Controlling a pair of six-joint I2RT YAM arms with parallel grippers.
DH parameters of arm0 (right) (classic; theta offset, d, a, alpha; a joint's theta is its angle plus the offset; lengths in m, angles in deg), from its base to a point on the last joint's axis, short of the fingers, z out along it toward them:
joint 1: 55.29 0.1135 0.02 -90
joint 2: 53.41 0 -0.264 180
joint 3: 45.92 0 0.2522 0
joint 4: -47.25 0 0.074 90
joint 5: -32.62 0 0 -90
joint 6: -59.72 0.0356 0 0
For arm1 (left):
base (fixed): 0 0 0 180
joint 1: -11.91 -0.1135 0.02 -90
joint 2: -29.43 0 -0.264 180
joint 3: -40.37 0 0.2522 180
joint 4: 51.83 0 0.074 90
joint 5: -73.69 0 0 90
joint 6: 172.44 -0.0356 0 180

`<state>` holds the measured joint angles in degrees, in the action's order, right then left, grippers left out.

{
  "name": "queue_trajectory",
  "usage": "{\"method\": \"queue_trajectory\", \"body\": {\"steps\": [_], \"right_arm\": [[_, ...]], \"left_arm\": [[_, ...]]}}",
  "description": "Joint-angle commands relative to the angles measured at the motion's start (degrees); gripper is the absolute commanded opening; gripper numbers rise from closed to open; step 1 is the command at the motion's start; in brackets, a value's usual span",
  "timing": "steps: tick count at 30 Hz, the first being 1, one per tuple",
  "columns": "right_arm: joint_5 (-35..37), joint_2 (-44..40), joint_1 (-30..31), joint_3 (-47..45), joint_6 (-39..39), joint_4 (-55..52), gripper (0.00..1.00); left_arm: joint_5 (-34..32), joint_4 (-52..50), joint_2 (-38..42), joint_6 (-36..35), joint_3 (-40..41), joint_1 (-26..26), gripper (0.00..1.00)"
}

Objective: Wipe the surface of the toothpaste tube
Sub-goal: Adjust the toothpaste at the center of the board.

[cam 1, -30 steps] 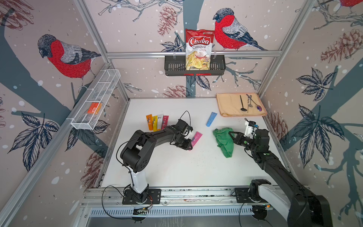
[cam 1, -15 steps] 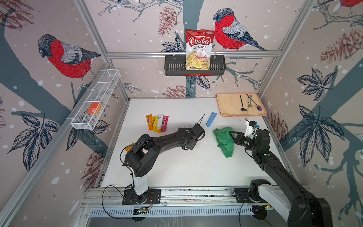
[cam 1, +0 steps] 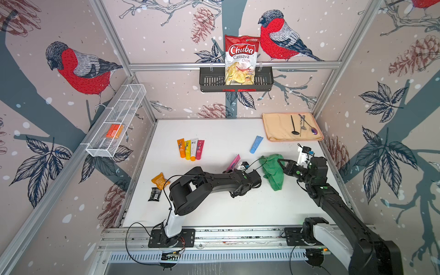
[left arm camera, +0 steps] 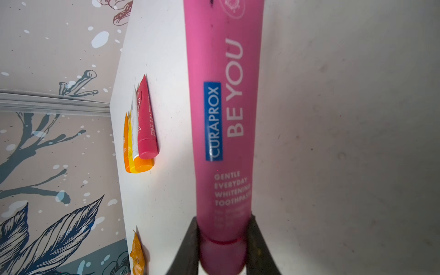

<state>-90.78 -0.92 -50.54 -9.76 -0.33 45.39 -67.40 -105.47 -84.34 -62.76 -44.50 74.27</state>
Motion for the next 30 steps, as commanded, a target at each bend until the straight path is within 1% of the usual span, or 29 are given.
{"method": "queue_trajectory", "body": {"steps": [1, 3, 8, 13, 16, 20, 23, 25, 27, 30], "right_arm": [[-0.67, -0.24, -0.09, 0.20, 0.16, 2.07, 0.00], [-0.69, -0.36, -0.07, 0.37, 0.19, 1.96, 0.00], [-0.69, -0.28, -0.09, 0.33, 0.21, 2.09, 0.00], [-0.76, -0.19, -0.06, 0.40, 0.21, 2.14, 0.00], [-0.72, -0.11, -0.10, 0.40, 0.26, 2.25, 0.00], [-1.01, 0.16, -0.09, 0.46, 0.28, 2.42, 0.00], [-1.04, 0.16, -0.10, 0.39, 0.36, 2.47, 0.00], [-1.04, 0.24, -0.10, 0.37, 0.49, 2.74, 0.00], [-1.23, 0.42, -0.10, 0.28, 0.54, 3.02, 0.00], [-1.86, 0.77, -0.18, 0.21, 0.78, 3.41, 0.00]], "left_arm": [[-4.49, -1.31, -2.14, 2.62, -0.04, 0.81, 0.13], [-5.17, -1.82, -3.51, 3.55, 0.13, 1.09, 0.16], [-5.58, -1.30, -4.56, 3.31, 0.80, 1.60, 0.25], [-5.73, -2.06, -4.84, 3.50, 0.14, 2.90, 0.42], [-4.11, -1.05, -3.72, 2.75, -0.15, 3.85, 0.46], [-0.87, 0.60, -0.57, 1.40, -0.76, 4.95, 0.48], [3.27, 5.18, 6.52, -0.38, 0.50, 4.73, 0.48], [9.25, 8.85, 12.92, -1.52, 2.03, 2.10, 0.49], [19.05, 14.04, 19.93, -2.94, 4.82, -3.24, 0.49], [32.03, 19.78, 27.35, -4.31, 8.92, -11.15, 0.49]]}}
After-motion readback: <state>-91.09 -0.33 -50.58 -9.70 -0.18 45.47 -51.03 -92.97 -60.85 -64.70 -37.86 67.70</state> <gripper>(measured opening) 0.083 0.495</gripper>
